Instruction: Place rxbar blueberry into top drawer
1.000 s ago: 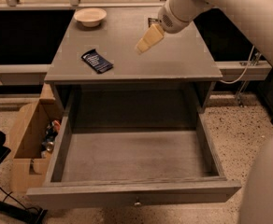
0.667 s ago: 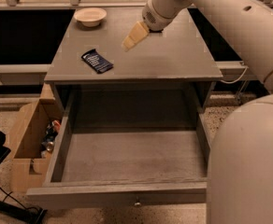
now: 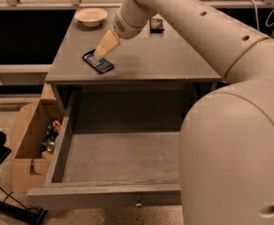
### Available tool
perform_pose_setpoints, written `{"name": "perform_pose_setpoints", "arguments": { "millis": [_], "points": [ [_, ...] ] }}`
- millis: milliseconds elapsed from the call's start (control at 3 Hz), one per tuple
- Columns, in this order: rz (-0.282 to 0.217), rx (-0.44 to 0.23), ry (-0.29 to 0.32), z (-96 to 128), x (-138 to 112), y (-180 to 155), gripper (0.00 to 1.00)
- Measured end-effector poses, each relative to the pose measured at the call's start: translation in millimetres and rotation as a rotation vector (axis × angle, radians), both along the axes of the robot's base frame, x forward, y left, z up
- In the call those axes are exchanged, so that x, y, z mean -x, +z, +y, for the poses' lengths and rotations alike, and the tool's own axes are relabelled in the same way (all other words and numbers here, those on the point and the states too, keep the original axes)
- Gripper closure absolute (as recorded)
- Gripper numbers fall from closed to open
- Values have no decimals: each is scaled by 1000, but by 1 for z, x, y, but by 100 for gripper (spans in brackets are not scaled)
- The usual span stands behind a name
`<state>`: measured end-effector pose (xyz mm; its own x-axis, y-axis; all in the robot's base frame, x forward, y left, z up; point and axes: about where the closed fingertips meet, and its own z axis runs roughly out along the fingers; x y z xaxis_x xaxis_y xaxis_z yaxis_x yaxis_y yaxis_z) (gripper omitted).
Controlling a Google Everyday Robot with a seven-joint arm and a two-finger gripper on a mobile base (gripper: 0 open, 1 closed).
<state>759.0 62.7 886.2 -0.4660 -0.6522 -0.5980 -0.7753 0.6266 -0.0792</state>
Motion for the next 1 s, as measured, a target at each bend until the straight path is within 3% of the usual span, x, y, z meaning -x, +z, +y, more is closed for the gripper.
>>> {"name": "perform_pose_setpoints", "arguments": {
  "millis": [333, 1000],
  "points": [
    [54, -15, 9, 34, 17, -16, 0],
    [71, -16, 30, 74, 22, -49, 0]
  ]
}}
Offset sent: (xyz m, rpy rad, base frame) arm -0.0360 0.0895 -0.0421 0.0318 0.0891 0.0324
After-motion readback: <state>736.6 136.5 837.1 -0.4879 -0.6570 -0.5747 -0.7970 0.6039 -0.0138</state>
